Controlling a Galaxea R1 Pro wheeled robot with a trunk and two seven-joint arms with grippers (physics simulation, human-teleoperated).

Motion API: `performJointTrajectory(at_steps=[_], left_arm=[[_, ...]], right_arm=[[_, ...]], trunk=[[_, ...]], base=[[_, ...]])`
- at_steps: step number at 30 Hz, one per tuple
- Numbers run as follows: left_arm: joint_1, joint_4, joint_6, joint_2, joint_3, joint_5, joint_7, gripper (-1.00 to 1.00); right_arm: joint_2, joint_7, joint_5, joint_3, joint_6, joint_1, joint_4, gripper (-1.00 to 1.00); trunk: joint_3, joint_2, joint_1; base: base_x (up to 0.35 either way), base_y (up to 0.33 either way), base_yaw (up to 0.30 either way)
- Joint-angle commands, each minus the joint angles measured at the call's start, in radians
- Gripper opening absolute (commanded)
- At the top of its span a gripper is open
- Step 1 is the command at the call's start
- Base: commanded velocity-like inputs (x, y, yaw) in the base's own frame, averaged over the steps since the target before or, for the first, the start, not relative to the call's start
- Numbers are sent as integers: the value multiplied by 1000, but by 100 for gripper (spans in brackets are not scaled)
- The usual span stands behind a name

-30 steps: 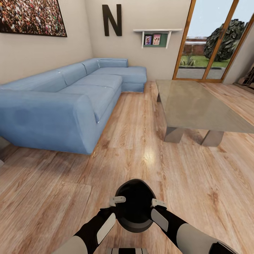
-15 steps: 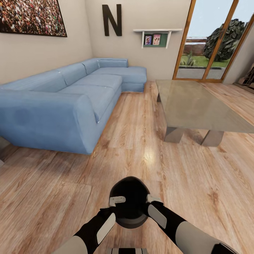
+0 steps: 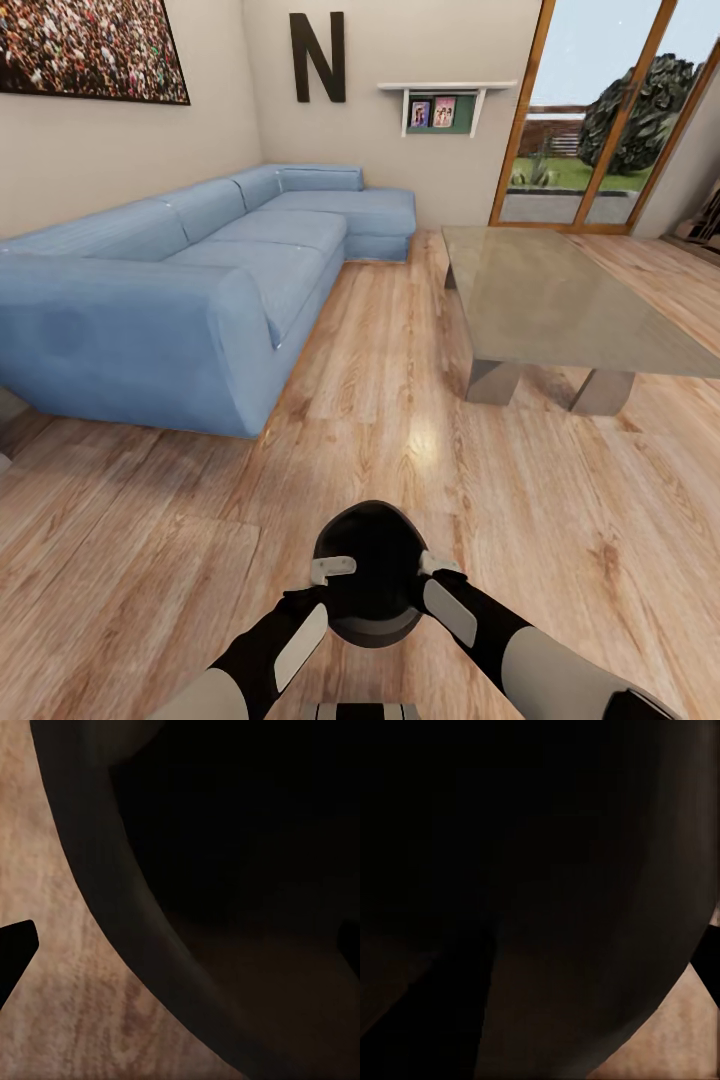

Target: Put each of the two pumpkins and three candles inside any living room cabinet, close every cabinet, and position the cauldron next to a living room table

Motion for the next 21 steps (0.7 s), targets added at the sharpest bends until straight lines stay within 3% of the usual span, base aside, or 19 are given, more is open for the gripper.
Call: performJointTrajectory(at_steps=[1,14,15,21], left_arm=[[-1,-1,2,0,-3,7,8,100],[-1,-1,2,0,-2,7,8,100],[-1,-1,2,0,-2,8,8,-100],[-1,-1,2,0,1,9,8,-100]], right_arm=[[-1,-5,-14,7,0,-1,-2,-100],[-1,-5,-15,7,2,-1,0,-100],[-1,-5,-15,7,2,-1,0,-100],[-1,-5,-15,7,2,-1,0,-100]], trunk=[[-1,0,0],[-1,0,0],[-1,0,0],[-1,0,0]], base=[[0,0,0],[0,0,0],[0,0,0],[0,0,0]])
